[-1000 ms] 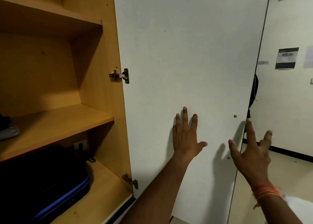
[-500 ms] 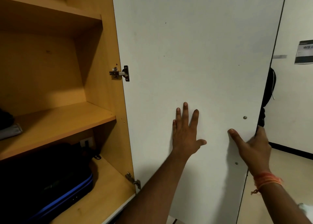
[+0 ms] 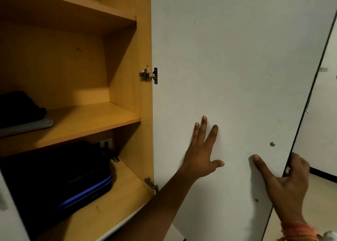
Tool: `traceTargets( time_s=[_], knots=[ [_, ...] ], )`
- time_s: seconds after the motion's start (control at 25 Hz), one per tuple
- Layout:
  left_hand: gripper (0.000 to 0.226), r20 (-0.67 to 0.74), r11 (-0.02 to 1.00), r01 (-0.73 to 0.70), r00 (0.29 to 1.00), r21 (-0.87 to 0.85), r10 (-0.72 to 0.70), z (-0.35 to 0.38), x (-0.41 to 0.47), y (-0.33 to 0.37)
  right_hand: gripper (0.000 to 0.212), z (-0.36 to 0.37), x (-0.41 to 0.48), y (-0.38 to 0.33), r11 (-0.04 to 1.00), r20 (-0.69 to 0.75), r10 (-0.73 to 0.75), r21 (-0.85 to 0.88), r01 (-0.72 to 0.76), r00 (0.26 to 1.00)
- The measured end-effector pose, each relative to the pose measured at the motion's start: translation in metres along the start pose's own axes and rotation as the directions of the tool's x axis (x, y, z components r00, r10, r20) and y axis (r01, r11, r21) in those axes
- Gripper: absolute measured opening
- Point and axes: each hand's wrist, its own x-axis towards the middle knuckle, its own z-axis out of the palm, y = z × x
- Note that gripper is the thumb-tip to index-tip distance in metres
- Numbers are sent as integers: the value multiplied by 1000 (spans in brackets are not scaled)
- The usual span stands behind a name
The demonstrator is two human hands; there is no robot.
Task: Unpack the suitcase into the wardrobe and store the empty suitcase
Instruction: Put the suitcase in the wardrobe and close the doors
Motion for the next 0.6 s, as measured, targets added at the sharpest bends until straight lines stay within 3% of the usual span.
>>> traceTargets(
  time_s=[0.12, 0.28, 0.48, 0.52, 0.6],
  knots=[
    [114, 13, 992, -2, 1000, -123, 4, -19, -26, -6, 70, 0, -29, -20, 996, 29, -38, 82, 35, 999],
    [116, 15, 969, -23, 1000, -244, 28, -62, -66, -22, 33, 7, -80, -73, 949, 91, -119, 302, 87, 989],
    [122, 18, 1000, 29, 999, 2, -29, -138, -117, -65, 28, 52, -147, -152, 906, 123, -369, 268, 328, 921],
    [114, -7, 997, 66, 998, 32, -66, -154, -130, -72, 38, 66, -160, -165, 886, 144, -413, 290, 361, 899],
    [72, -136, 984, 179, 975, 14, -175, -183, -156, -81, 63, 94, -185, -194, 857, 229, -486, 313, 410, 843]
  ],
)
